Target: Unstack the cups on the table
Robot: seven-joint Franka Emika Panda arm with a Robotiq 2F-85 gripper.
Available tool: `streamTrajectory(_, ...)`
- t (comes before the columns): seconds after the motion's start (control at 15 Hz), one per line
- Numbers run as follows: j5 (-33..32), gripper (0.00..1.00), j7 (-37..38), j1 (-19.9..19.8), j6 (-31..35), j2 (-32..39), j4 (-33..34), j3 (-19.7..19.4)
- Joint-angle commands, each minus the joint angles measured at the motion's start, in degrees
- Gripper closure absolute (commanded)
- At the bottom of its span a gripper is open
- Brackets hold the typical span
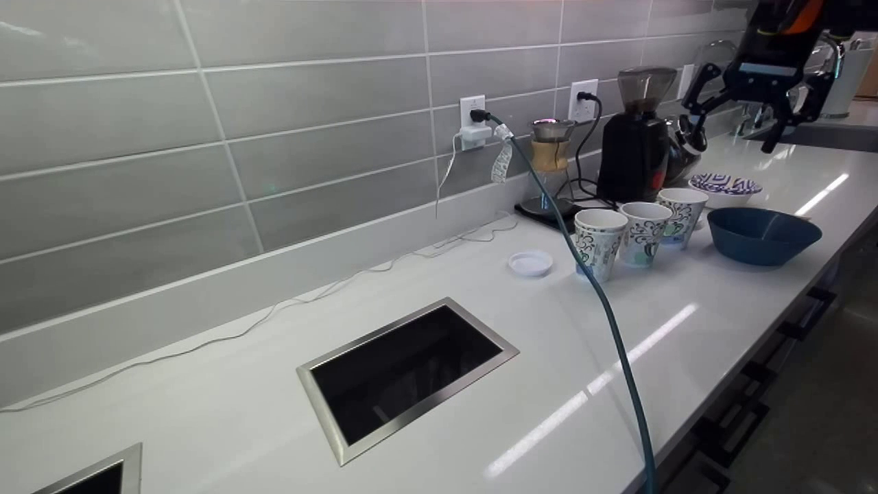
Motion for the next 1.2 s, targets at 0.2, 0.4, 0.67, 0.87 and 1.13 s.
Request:
streamTrajectory(0.2, -0.45, 0.00, -0.50, 0.22, 0.99, -0.16, -0.98, 0.08)
streamTrajectory(0.4, -0.47, 0.00, -0.52, 0.21, 0.99, -0.39, -0.98, 0.09)
streamTrajectory(0.67, 2.40, 0.00, -2.72, 1.08, 2.27, 3.00, -0.13, 1.79)
streamTrajectory(0.87, 2.93, 0.00, -3.03, 1.83, 4.02, 6.44, 0.29, 2.76)
streamTrajectory(1.13, 3.89, 0.23, -2.99, 2.30, 9.49, 10.78, 1.32, 3.45)
